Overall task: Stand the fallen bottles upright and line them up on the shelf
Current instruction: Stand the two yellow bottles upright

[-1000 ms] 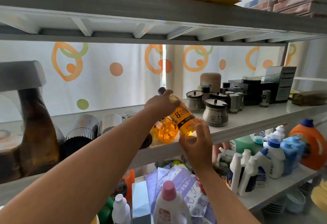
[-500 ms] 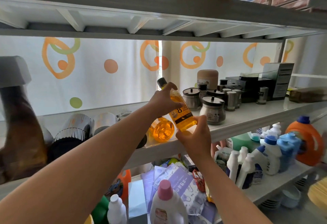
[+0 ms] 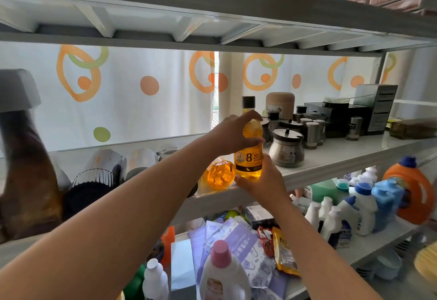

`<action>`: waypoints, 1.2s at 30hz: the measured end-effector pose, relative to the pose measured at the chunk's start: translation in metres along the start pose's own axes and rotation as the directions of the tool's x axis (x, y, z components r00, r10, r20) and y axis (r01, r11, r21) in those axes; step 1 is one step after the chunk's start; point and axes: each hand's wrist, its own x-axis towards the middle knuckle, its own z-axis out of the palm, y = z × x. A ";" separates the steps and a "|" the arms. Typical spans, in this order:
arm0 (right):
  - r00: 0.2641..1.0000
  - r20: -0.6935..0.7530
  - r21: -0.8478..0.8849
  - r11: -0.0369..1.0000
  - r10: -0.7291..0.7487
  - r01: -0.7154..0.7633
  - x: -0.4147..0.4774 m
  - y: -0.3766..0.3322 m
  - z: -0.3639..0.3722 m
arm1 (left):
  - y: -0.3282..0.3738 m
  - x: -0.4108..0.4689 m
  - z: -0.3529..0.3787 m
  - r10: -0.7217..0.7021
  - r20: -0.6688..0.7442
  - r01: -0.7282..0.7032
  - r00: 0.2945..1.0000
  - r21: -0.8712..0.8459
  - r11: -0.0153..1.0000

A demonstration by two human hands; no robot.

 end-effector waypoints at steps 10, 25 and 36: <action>0.990 0.079 -0.174 0.980 0.117 -0.102 0.010 -0.006 0.002 | -0.004 -0.006 0.007 -0.024 -0.030 0.026 0.999 0.091 0.995; 0.992 0.082 -0.117 0.989 0.099 -0.089 0.006 -0.004 0.001 | 0.004 -0.020 0.009 -0.070 -0.090 0.079 0.993 0.093 0.993; 0.983 0.134 -0.121 0.986 0.128 -0.112 0.006 -0.007 -0.004 | 0.012 -0.022 0.011 -0.096 -0.038 0.097 0.995 0.003 0.995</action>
